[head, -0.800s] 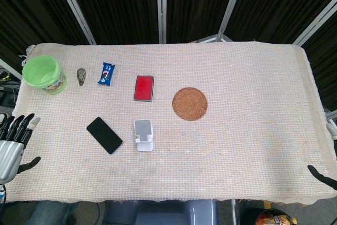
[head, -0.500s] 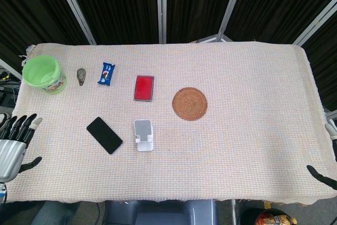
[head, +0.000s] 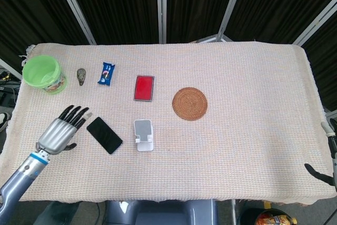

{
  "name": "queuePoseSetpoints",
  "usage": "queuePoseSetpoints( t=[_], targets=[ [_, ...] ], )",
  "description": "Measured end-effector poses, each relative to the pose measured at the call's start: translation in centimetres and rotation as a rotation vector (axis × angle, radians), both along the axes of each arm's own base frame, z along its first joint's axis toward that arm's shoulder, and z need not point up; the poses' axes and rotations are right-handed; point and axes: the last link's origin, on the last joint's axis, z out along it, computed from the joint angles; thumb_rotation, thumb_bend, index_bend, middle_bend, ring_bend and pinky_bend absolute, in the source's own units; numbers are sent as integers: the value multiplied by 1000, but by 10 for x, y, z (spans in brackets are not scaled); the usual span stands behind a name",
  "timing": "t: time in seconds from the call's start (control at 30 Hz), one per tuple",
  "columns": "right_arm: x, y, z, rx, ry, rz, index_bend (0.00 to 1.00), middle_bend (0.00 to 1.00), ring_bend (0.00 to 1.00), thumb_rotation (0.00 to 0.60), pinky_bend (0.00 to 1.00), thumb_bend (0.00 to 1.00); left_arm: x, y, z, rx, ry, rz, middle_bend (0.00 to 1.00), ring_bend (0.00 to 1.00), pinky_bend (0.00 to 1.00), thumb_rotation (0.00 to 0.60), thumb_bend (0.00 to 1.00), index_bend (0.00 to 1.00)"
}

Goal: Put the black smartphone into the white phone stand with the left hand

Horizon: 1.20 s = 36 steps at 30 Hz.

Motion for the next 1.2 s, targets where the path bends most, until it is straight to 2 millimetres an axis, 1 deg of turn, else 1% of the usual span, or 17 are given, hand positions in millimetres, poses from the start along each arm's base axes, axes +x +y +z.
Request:
queuePoseSetpoints(
  t=[0.03,0.13,0.23,0.47,0.83,1.03,1.07,1.1,1.17,1.2],
  targets=[
    [-1,-1,0,2,1,-7,0,0,0,600,0,0,2,8,-10,-26,23,-26,16,113,152,600,0,175],
    [-3,-2,0,0,10,-26,0,0,0,600,0,0,7,23,-31,-84,66,-81,51,163,213,600,0,218],
    [-5,-3,1,-5,13,-42,0,0,0,600,0,0,8,28,-43,-130,80,-104,60,171,230,600,0,242],
    [-8,-5,1,-9,22,-62,0,0,0,600,0,0,3,35,-60,-191,106,-135,69,172,230,600,0,264],
    [-7,-5,0,-13,31,-63,0,0,0,600,0,0,7,42,-86,-238,139,-156,71,172,229,600,0,263],
    [-8,-5,1,-18,29,-68,0,0,0,600,0,0,8,44,-91,-250,156,-153,80,183,233,600,0,265],
    [-8,-5,1,-17,28,-68,0,0,0,600,0,0,8,44,-91,-250,155,-152,95,195,238,600,0,268],
    [-8,-5,1,-16,28,-69,0,0,0,600,0,0,8,44,-92,-250,155,-152,135,229,255,600,0,279],
    [-9,-6,1,-15,27,-70,0,0,0,600,0,0,9,45,-92,-247,150,-157,243,318,304,600,0,336],
    [-9,-6,1,-16,26,-70,0,0,0,600,0,0,9,45,-93,-245,147,-159,307,371,336,600,0,389]
  ],
)
